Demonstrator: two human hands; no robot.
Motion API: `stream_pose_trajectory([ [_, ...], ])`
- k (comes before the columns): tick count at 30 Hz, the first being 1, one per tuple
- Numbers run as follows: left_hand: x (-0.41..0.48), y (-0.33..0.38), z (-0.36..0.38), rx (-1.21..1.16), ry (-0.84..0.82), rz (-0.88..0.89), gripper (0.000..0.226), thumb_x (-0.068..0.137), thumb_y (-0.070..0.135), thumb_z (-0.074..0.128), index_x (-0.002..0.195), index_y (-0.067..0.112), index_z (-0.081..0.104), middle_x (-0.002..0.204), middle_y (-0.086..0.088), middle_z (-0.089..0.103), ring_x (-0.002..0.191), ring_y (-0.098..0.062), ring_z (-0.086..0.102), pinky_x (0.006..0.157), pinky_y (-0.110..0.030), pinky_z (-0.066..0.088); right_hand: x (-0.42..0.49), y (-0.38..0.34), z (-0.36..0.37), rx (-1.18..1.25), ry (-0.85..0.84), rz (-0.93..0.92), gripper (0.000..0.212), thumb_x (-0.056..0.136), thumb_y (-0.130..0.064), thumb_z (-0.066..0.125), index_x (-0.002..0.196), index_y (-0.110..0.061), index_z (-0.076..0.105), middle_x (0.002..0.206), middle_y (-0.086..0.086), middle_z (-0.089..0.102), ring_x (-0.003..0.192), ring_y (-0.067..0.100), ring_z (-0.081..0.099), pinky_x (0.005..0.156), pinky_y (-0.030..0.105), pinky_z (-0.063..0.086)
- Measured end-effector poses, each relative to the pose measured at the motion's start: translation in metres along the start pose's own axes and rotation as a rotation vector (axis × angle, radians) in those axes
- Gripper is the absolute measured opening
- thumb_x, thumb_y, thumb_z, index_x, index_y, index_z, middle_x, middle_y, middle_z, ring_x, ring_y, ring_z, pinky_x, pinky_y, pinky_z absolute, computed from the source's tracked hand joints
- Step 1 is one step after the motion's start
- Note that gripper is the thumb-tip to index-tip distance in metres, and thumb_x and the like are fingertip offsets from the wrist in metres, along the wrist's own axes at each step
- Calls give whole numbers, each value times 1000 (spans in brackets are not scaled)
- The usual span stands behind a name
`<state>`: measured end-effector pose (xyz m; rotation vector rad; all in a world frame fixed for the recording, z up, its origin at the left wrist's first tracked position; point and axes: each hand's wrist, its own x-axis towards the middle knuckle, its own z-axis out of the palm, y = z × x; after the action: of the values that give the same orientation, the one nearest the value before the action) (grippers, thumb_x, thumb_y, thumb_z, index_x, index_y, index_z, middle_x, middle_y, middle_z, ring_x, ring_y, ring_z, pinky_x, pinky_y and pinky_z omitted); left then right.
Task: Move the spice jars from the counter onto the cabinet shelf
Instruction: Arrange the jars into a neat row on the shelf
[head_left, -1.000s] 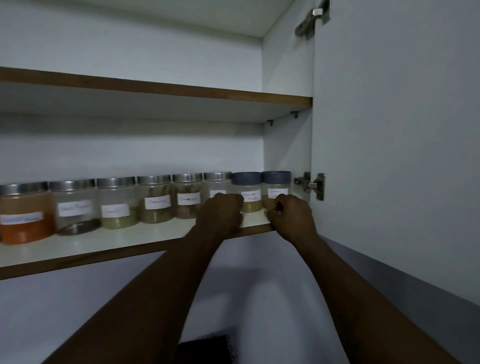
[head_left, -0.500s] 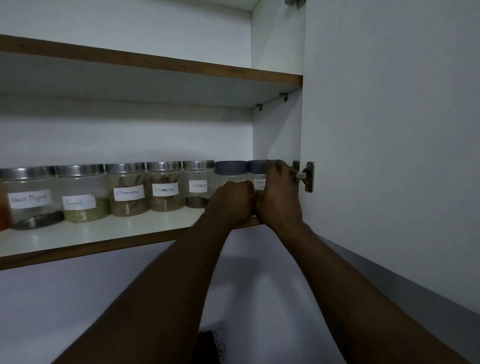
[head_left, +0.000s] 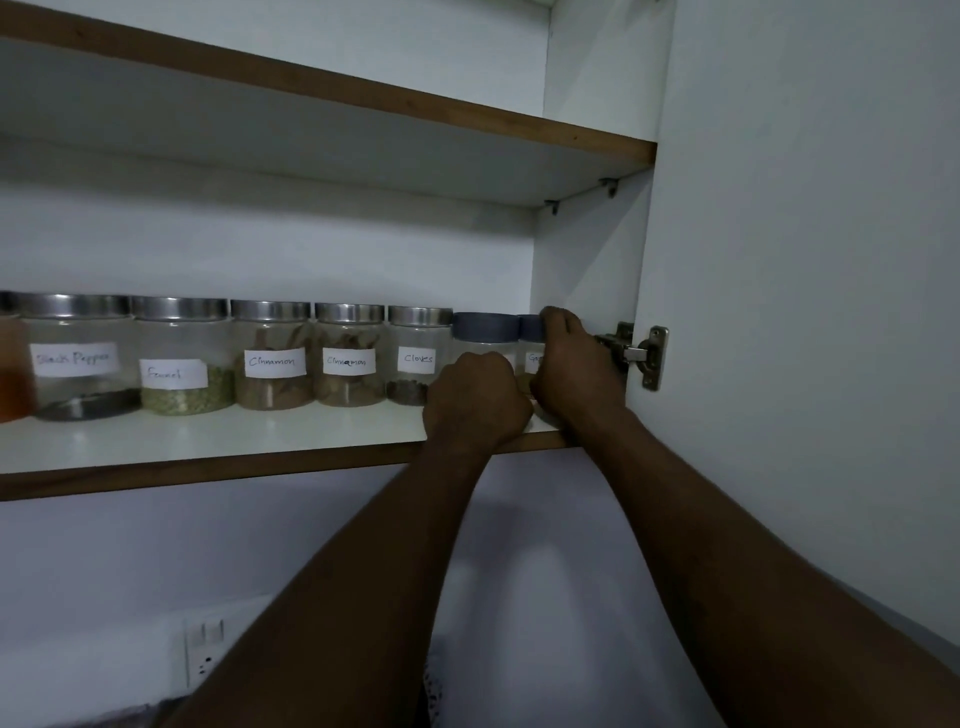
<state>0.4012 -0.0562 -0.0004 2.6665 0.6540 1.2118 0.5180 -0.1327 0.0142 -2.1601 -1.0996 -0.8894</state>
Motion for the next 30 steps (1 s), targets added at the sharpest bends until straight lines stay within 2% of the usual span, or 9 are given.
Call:
stream_pose_trajectory([
  [3, 1, 0, 1, -1, 8, -40, 20, 88, 24, 67, 100, 11, 75, 96, -8, 74, 89, -25, 69, 77, -34, 56, 16, 4, 0, 25, -64, -10, 56, 83, -2, 69, 134, -8, 46, 127, 16, 59, 103, 32, 61, 81, 41, 55],
  [9, 2, -1, 3, -22, 19, -76, 22, 86, 25, 70, 102, 11, 74, 101, -8, 73, 92, -26, 70, 71, -30, 49, 39, -1, 13, -7, -147, 29, 52, 85, -5, 69, 131, -8, 43, 119, 17, 62, 103, 35, 62, 83, 44, 54],
  [15, 2, -2, 3, -22, 19, -68, 22, 87, 24, 68, 104, 11, 73, 103, -9, 73, 95, -27, 69, 77, -33, 53, 59, 1, 17, -72, -231, 35, 52, 84, -7, 71, 128, -7, 44, 115, 18, 63, 101, 37, 63, 78, 43, 51],
  [19, 4, -3, 4, -17, 11, -74, 24, 86, 24, 69, 106, 11, 73, 105, -10, 72, 96, -28, 69, 80, -35, 55, 73, 2, 18, -142, -308, 38, 56, 84, -11, 77, 129, -9, 44, 115, 16, 63, 102, 34, 63, 83, 43, 53],
  [25, 6, -4, 5, -12, -10, -90, 27, 86, 24, 71, 109, 10, 72, 107, -10, 73, 97, -28, 69, 82, -35, 55, 86, 8, 22, -209, -322, 21, 40, 95, -11, 63, 131, -5, 46, 119, 19, 62, 104, 34, 61, 76, 39, 45],
  [28, 5, -3, 4, -7, -3, -87, 26, 86, 23, 71, 107, 9, 72, 105, -10, 73, 95, -28, 69, 80, -34, 55, 86, 8, 22, -211, -310, 12, 39, 95, -10, 62, 131, -4, 48, 123, 18, 62, 108, 33, 62, 85, 40, 49],
  [30, 4, -2, 3, 0, -4, -80, 25, 85, 22, 70, 105, 8, 73, 103, -11, 73, 93, -27, 69, 78, -34, 55, 86, 6, 18, -193, -266, -10, 47, 94, -9, 63, 137, -3, 45, 126, 19, 62, 111, 35, 61, 90, 42, 50],
])
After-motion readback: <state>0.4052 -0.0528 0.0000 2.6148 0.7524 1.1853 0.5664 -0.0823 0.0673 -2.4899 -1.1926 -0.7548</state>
